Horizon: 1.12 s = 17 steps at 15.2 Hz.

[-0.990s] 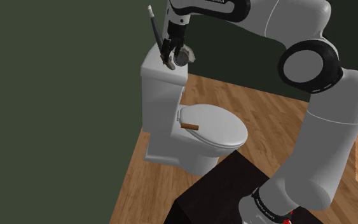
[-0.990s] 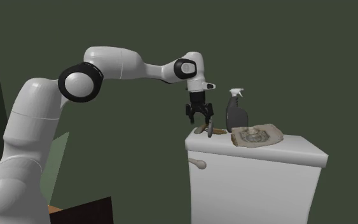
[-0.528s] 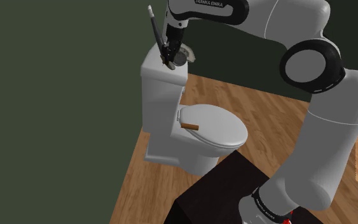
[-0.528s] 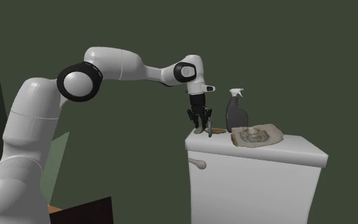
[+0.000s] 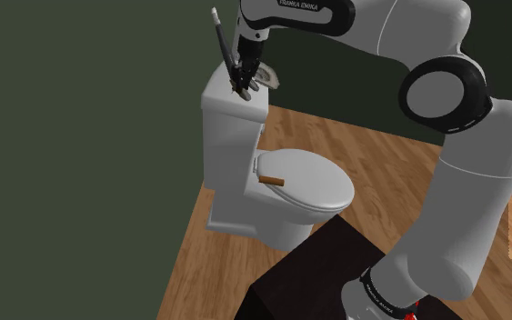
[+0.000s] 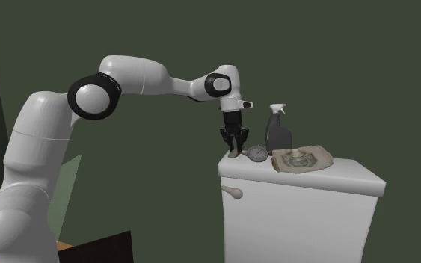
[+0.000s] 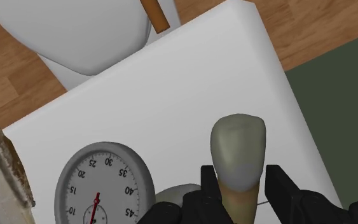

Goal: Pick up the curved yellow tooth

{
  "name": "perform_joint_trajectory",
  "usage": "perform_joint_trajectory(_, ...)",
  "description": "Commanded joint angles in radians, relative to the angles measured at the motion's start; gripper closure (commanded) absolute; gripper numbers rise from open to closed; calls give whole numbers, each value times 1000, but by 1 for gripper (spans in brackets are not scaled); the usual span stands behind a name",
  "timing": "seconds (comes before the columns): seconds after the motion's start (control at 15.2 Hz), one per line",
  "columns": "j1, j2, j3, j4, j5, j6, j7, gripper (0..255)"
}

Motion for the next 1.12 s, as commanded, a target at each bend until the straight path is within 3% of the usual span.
perform_joint_trajectory(0.0, -1, -1, -1, -9, 1, -7, -2, 255)
perform_joint_trajectory(0.92, 0, 81, -2, 310, 4, -242, -21, 255)
perform_joint_trajectory(1.06, 0, 83, -2, 314, 4, -245, -21, 255)
